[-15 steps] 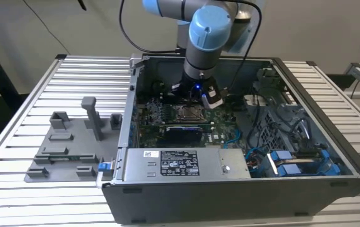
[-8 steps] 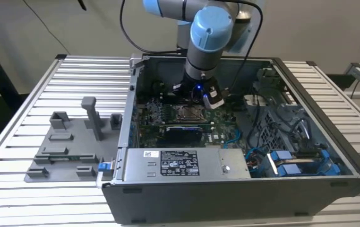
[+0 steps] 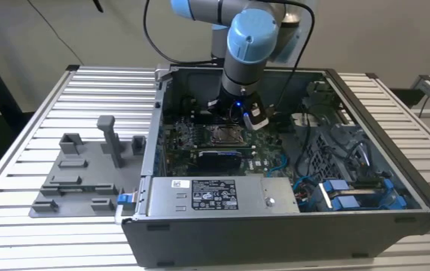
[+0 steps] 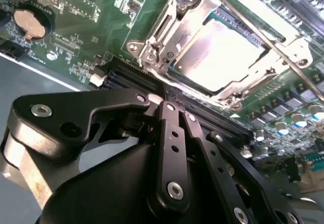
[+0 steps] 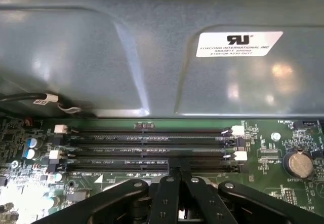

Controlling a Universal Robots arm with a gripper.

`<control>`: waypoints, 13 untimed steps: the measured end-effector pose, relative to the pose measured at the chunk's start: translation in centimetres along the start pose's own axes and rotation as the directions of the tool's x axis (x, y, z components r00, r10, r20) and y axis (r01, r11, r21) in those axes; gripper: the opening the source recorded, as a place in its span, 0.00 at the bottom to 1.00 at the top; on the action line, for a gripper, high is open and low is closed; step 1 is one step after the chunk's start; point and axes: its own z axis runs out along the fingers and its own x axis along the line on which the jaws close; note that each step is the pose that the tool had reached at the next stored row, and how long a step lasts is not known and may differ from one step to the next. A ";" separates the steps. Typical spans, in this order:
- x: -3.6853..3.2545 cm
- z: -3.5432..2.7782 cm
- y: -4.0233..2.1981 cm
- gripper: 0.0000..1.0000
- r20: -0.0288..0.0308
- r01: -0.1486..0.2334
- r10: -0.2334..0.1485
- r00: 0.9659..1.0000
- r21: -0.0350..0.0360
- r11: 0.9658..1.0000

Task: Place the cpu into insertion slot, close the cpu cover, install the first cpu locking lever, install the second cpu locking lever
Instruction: 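Install the first cpu locking lever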

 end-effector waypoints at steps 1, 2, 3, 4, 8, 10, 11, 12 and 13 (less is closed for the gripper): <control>0.00 -0.02 0.00 0.11 0.000 0.000 0.000 1.000 -0.001 1.000; 0.00 -0.02 0.00 0.11 0.001 0.000 0.000 1.000 -0.001 1.000; 0.01 -0.07 0.01 0.11 0.000 0.000 0.000 1.000 -0.001 1.000; 0.01 -0.22 0.07 0.11 0.000 0.000 0.000 1.000 -0.001 1.000; 0.17 -1.18 0.46 0.11 -0.003 -0.001 0.001 1.000 -0.001 1.000; 0.43 -1.49 0.59 0.11 -0.008 -0.003 0.003 1.000 -0.001 1.000; 0.58 -1.62 0.65 0.11 -0.010 -0.004 0.004 1.000 -0.001 1.000; 0.81 -1.76 0.72 0.11 -0.012 -0.005 0.005 1.000 -0.001 1.000; 1.06 -1.88 0.78 0.11 -0.015 -0.006 0.006 1.000 -0.001 1.000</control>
